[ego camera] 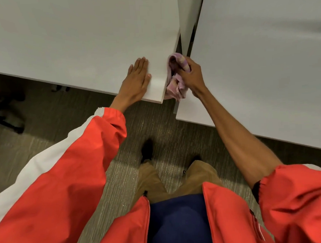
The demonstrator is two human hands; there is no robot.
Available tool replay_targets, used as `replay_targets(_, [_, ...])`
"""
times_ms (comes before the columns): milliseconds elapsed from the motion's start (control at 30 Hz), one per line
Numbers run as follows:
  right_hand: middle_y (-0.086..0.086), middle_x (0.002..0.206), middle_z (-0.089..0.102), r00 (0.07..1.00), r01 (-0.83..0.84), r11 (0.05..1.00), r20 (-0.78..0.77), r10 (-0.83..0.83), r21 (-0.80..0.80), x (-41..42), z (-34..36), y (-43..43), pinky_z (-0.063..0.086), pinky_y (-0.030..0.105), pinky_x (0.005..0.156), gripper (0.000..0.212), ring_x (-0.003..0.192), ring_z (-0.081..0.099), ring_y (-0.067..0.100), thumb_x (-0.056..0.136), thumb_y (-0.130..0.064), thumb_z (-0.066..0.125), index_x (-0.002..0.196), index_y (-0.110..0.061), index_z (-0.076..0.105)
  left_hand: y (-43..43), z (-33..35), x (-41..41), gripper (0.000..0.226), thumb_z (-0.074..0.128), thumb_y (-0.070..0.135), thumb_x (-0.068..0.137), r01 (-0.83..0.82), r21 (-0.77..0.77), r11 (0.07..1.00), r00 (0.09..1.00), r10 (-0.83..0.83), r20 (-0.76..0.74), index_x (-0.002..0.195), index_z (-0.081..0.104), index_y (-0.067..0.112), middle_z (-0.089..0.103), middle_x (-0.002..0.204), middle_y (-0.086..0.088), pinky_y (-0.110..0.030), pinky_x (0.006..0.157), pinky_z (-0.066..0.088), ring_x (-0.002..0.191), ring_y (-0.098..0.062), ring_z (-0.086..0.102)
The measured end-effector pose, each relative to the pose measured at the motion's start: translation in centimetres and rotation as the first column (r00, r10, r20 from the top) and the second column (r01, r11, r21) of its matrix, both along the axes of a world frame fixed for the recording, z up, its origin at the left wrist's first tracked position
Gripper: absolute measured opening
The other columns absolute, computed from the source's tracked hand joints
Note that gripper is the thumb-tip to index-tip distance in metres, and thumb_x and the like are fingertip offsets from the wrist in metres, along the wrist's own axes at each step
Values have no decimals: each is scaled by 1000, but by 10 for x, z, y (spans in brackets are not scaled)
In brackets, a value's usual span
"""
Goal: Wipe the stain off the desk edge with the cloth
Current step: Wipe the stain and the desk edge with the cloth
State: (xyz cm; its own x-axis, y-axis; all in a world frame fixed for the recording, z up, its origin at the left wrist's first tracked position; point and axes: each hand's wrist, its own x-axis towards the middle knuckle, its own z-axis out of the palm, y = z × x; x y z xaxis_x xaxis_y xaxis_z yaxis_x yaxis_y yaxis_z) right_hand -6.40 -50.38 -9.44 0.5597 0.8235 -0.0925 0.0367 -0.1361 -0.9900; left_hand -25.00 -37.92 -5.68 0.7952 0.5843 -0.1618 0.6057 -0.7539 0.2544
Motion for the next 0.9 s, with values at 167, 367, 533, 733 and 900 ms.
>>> replay_targets(167, [3, 113, 66, 996, 32, 999, -78, -34, -25, -36, -4, -21, 52, 20, 92, 30, 103, 63, 14, 94, -15, 60, 123, -11, 61, 1, -1, -2, 57, 20, 33, 106, 21, -17, 1000, 999, -21, 25, 154, 8, 7, 6, 164, -11, -33, 123, -2, 152, -20, 0])
replay_targets(367, [-3, 109, 65, 985, -57, 998, -165, 51, -33, -94, -14, -71, 49, 10, 87, 22, 100, 61, 0, 94, -14, 60, 115, -19, 61, 0, 1, -3, 57, 19, 33, 106, 24, -34, 999, 999, -24, 22, 154, 6, 7, 4, 164, -11, -32, 123, -2, 152, -20, -2])
replay_targets(533, [-6, 102, 66, 984, 18, 999, -174, -25, -43, -78, -7, -50, 52, 20, 85, 19, 93, 63, 1, 94, -9, 58, 112, -13, 63, -1, 2, -3, 57, 18, 34, 106, 21, -61, 998, 1000, -20, 14, 154, 5, 7, 2, 164, -11, -31, 122, -4, 151, -19, -3])
replay_targets(733, [6, 110, 69, 987, 146, 987, -60, -150, -61, -38, 7, -13, 54, 32, 96, 27, 103, 65, 16, 92, -15, 62, 118, -9, 65, 2, 4, -4, 59, 17, 36, 106, 40, -88, 995, 999, -41, -9, 154, 2, 7, -1, 164, -11, -33, 123, -4, 151, -19, -5])
replay_targets(900, [-3, 95, 70, 981, 27, 992, -188, -50, -124, -78, -3, -59, 55, 21, 81, 15, 88, 67, 4, 90, -10, 65, 105, -11, 68, 6, 7, -6, 58, 20, 32, 106, 102, -94, 990, 994, -105, -34, 154, -2, 5, -6, 164, -12, -34, 123, -6, 151, -21, -8])
